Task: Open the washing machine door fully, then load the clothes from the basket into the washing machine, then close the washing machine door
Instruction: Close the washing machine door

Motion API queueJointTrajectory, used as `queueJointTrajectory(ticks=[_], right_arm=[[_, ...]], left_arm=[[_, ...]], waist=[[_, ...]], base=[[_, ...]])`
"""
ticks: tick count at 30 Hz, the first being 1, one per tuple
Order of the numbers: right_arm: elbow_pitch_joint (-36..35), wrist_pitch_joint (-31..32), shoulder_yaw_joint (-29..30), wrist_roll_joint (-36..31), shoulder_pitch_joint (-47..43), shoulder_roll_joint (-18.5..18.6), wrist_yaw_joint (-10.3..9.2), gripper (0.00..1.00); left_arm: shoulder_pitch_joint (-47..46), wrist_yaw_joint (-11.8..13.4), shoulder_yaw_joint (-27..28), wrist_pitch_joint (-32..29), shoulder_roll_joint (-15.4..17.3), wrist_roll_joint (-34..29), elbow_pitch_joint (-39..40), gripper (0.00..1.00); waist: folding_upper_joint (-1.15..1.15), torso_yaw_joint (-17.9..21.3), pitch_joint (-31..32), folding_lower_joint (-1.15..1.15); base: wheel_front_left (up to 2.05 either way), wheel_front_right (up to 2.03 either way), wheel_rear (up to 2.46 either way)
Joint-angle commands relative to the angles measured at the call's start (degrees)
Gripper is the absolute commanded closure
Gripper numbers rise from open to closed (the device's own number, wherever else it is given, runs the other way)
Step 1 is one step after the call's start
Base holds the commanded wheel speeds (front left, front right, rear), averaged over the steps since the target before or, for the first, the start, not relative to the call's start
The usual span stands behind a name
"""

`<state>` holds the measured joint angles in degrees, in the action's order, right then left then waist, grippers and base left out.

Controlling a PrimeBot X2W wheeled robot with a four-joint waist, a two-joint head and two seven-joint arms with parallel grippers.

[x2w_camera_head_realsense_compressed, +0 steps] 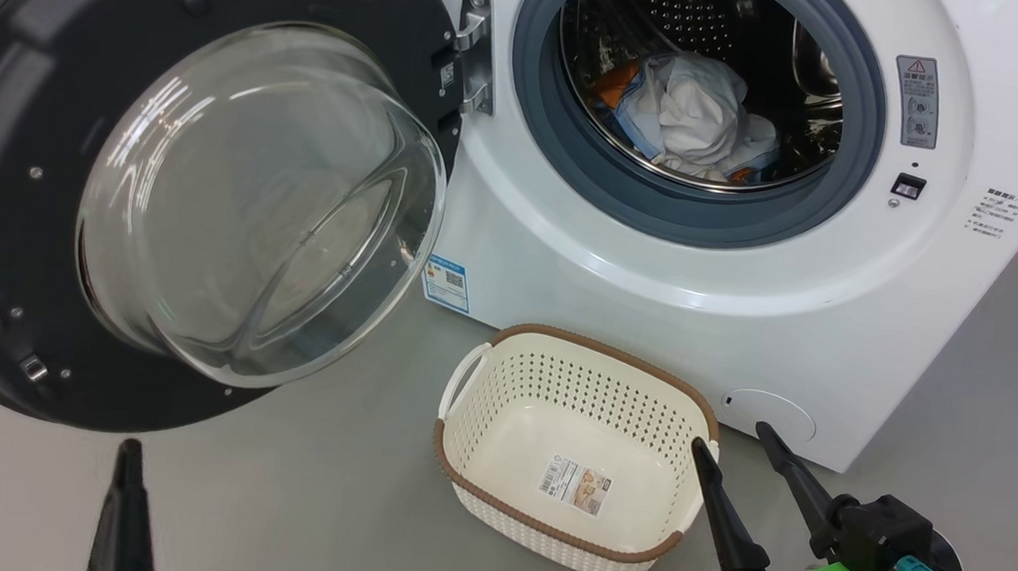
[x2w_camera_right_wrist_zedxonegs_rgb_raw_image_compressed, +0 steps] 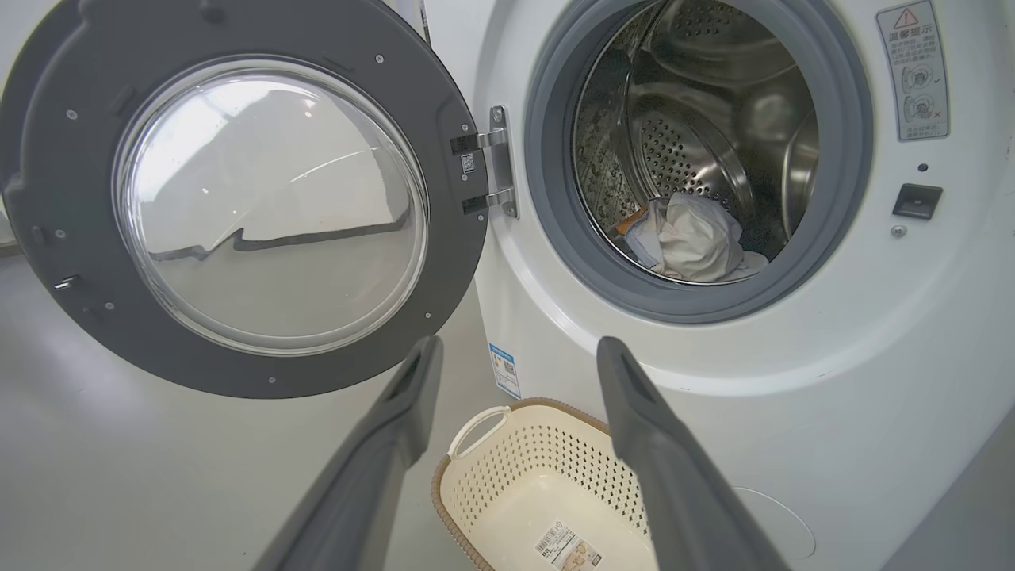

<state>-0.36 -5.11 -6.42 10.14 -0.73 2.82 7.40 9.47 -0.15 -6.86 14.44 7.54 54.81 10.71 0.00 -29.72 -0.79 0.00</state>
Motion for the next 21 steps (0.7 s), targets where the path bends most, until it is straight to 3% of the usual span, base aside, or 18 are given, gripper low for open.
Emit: queueJointTrajectory(ticks=[1, 4, 9, 14, 21], right_arm=[[-1.5, -0.1, -1.5, -0.6, 2.8, 0.1, 0.09, 0.00], [-1.5, -0.1, -1.6, -0.7, 3.0, 0.1, 0.09, 0.00], [-1.9, 0.0, -1.4, -0.9, 3.2, 0.2, 0.09, 0.00], [-2.4, 0.2, -1.3, -1.3, 3.3, 0.2, 0.09, 0.00], [-3.9, 1.1, -0.6, -2.2, 3.9, 1.0, 0.09, 0.00]], left_arm=[[-0.9, -3.4, 3.2, 0.5, -1.0, 5.5, 1.8, 1.00], [-0.9, -6.7, 5.4, 0.1, -2.8, 20.2, 3.9, 1.00], [-2.1, -7.3, 10.6, -1.5, -3.2, 36.6, 9.3, 1.00], [-3.2, -7.3, 18.1, -2.7, -2.0, 43.5, 11.1, 1.00], [-8.2, -7.3, 31.0, -7.1, 3.1, 51.2, 6.8, 1.00]], waist=[[0.00, 0.0, -0.1, 0.00], [0.00, -0.1, -0.4, 0.00], [0.00, -0.2, -0.8, 0.00], [0.00, -0.2, -1.5, 0.00], [0.00, -0.6, -3.8, 0.00]], base=[[0.00, 0.00, 0.00], [0.00, 0.00, 0.00], [0.00, 0.00, 0.00], [0.00, 0.00, 0.00], [0.00, 0.00, 0.00]])
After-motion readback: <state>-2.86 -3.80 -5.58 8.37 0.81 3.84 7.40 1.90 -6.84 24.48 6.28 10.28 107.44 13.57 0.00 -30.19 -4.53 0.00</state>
